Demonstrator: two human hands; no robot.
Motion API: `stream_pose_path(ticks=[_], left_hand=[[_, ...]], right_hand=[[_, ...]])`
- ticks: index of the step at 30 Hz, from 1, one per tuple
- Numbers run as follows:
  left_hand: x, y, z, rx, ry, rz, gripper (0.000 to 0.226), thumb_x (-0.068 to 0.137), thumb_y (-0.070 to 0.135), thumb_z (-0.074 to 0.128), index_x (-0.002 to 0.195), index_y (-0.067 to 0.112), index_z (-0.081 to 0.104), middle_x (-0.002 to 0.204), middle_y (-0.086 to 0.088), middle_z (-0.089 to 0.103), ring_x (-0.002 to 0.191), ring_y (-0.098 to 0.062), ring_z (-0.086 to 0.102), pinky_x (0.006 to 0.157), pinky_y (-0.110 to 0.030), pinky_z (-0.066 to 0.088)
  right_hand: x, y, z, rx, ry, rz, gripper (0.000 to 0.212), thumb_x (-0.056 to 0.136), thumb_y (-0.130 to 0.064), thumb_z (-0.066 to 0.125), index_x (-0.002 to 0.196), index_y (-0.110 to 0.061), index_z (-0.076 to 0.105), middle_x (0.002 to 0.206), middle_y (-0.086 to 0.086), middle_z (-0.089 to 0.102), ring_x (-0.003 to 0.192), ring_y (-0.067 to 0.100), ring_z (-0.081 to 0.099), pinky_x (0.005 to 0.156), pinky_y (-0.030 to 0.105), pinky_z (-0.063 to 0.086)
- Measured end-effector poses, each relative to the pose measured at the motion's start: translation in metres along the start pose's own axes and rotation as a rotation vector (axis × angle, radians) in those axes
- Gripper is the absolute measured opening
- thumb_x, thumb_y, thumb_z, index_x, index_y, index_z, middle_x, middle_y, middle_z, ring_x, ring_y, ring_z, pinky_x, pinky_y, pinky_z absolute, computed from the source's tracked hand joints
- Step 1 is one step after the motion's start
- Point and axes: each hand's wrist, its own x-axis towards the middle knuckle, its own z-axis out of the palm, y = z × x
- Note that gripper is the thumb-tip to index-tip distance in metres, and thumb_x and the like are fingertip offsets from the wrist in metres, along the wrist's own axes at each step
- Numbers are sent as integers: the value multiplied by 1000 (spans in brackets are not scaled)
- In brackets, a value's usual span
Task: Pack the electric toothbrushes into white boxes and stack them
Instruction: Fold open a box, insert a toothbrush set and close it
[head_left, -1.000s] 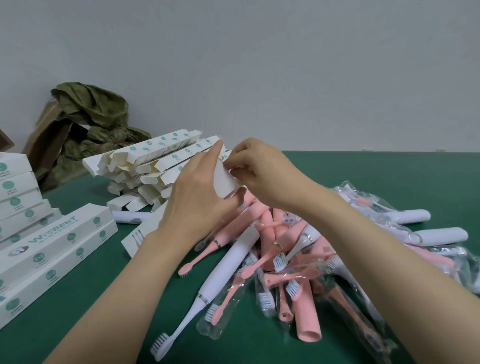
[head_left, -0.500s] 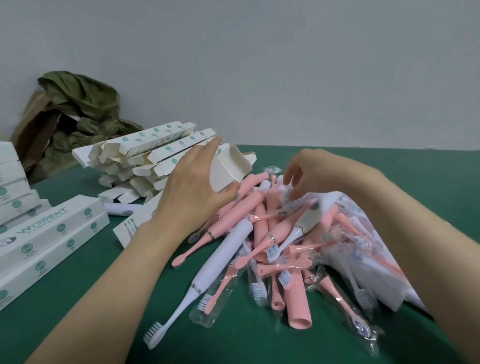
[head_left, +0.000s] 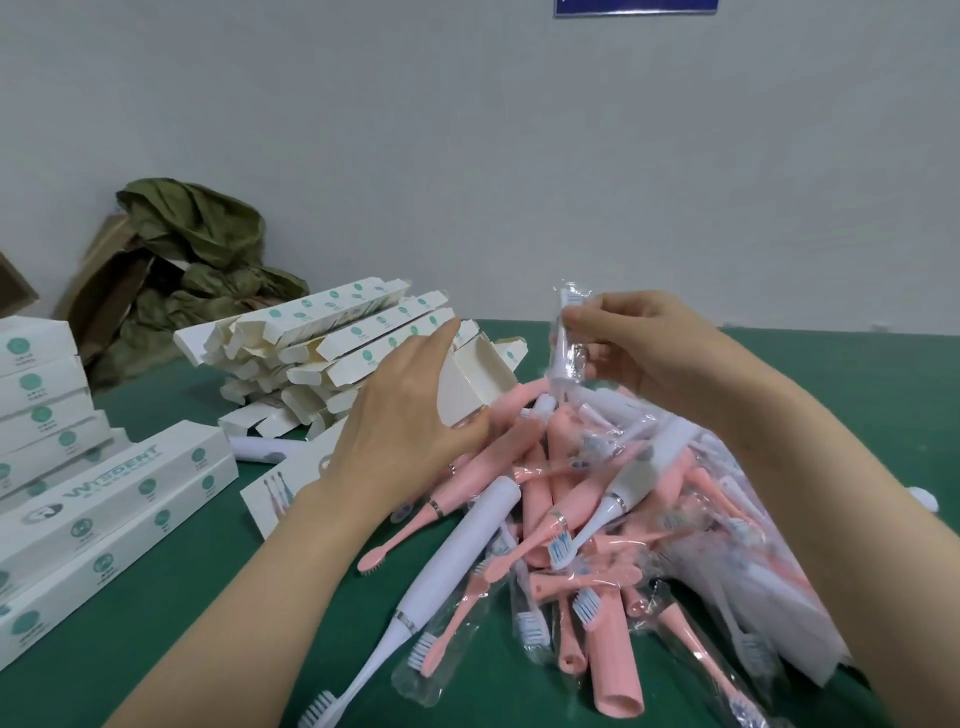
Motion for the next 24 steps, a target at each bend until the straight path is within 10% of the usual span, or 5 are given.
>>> stream_pose_path(ticks=[4,11,24], left_hand=[[1,6,-2,-48,37,17,76,68,31,71,133,1,48,115,-14,61,106,-24,51,86,-19,32],[1,7,-6,-116,115,-6,77,69,40,70,135,8,48,122,-7,59,113,-12,45,92,-7,24],[4,7,-5,-68,151,15,75,71,37,67,135,3,48,114,-10,61,107,-16,49,88,-10,28]], right_hand=[[-7,-7,31,274,-88,-7,8,90,0,57,97,-4,55,60,2,63,51,14,61,55,20,53],[5,2,58,211,329,-144,12,90,3,53,89,-7,60,64,5,64,59,17,67,71,27,59],[5,5,58,-380,264,-297,16,88,-4,57,83,-15,69,73,6,71,67,13,70,75,30,57]])
